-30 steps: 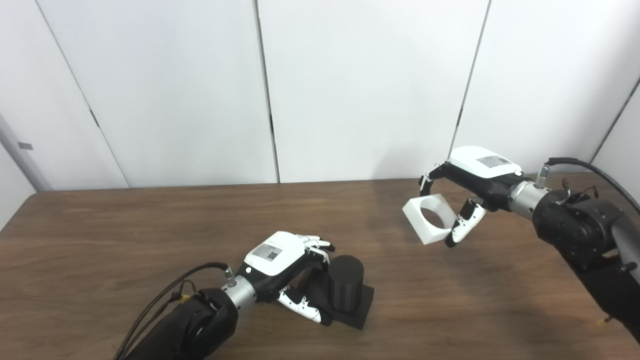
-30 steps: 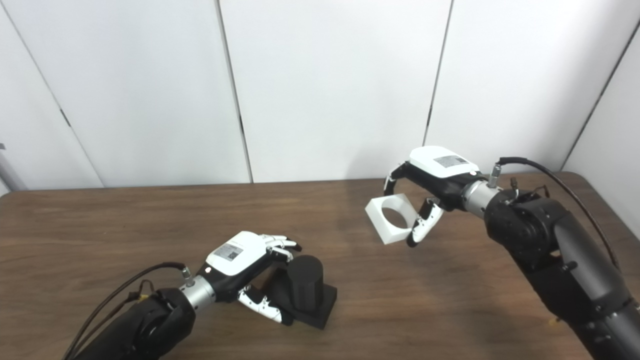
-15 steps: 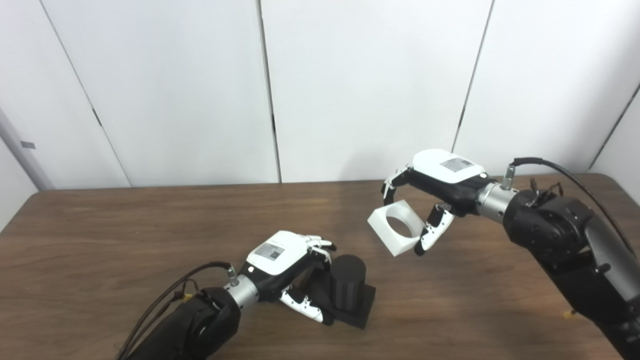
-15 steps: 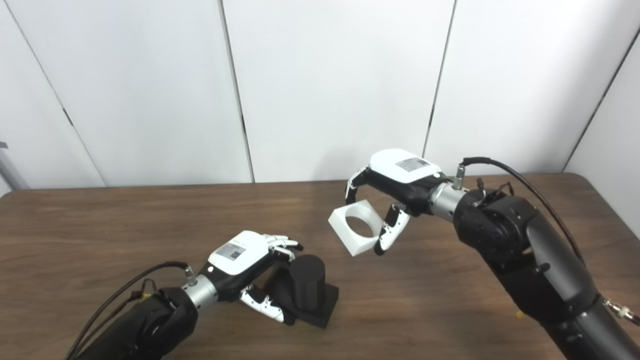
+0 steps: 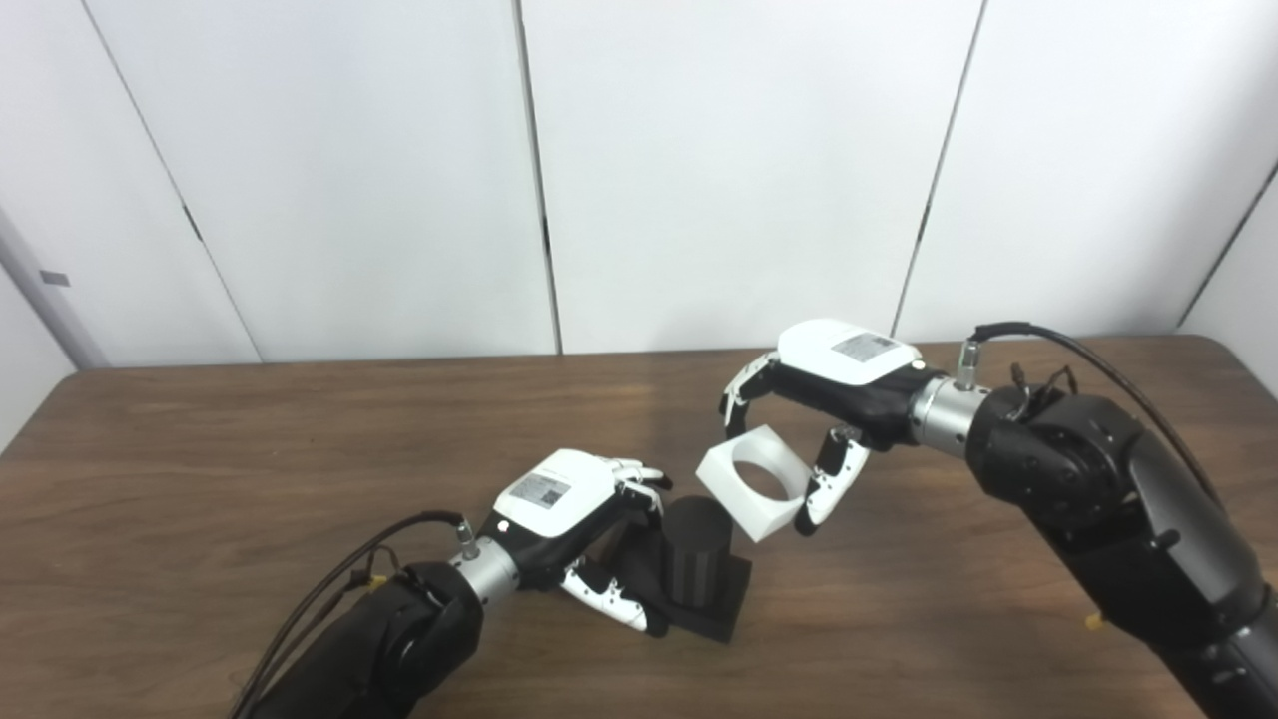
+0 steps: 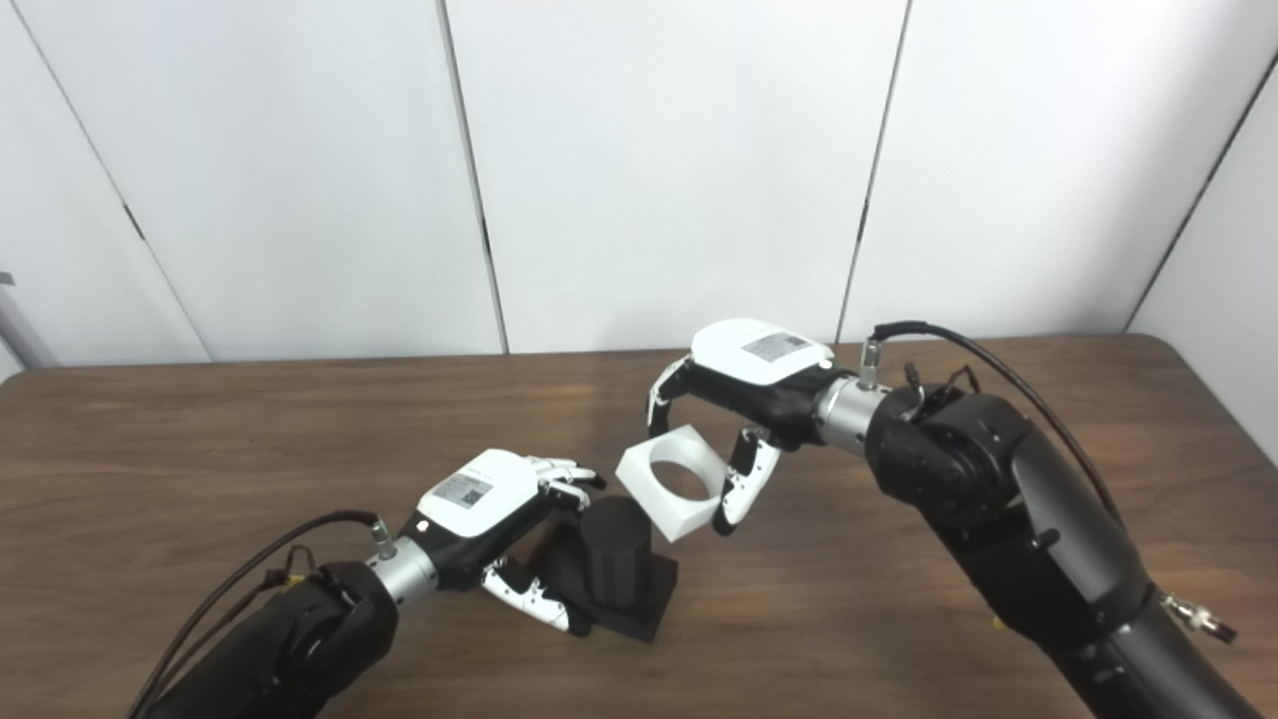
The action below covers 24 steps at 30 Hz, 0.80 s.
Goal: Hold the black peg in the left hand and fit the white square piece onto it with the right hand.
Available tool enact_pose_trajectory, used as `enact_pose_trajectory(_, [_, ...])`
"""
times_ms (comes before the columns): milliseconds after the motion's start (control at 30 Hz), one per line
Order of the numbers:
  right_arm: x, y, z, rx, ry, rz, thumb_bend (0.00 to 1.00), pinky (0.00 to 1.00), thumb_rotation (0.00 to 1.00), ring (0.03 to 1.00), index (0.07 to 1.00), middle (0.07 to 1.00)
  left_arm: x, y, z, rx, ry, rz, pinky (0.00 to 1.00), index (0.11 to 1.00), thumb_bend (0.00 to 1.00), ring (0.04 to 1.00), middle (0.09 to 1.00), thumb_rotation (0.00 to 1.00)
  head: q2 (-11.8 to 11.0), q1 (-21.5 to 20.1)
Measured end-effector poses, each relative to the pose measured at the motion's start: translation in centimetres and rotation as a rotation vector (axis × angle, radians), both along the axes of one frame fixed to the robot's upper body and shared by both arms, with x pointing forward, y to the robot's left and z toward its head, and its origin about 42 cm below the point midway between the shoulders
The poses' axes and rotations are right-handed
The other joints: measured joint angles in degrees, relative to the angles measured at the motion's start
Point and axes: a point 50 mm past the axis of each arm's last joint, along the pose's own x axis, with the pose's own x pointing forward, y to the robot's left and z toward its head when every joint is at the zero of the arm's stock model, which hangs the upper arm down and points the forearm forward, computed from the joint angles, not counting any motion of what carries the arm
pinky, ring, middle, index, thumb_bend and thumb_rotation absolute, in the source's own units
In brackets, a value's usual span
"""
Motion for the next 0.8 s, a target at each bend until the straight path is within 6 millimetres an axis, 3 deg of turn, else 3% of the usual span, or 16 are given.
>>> enact_pose_trajectory(233, [-0.4,0.7,0.8,-0.009,-0.014,0.033,0.52,0.81,0.13,0.829,0.476,0.762,0.1,0.0,0.1,0.003,0.001,0.0,0.84,0.489,0.52,0.872,0.849,0.08,0.09,0.09])
enact_pose_trajectory(800, [-0.8,3.2,0.0,0.032,0.009,0.088,0.52,0.8,0.13,0.826,0.476,0.764,0.0,-0.1,0.1,0.001,0.002,0.002,0.84,0.489,0.52,0.877,0.854,0.08,0.44,0.18])
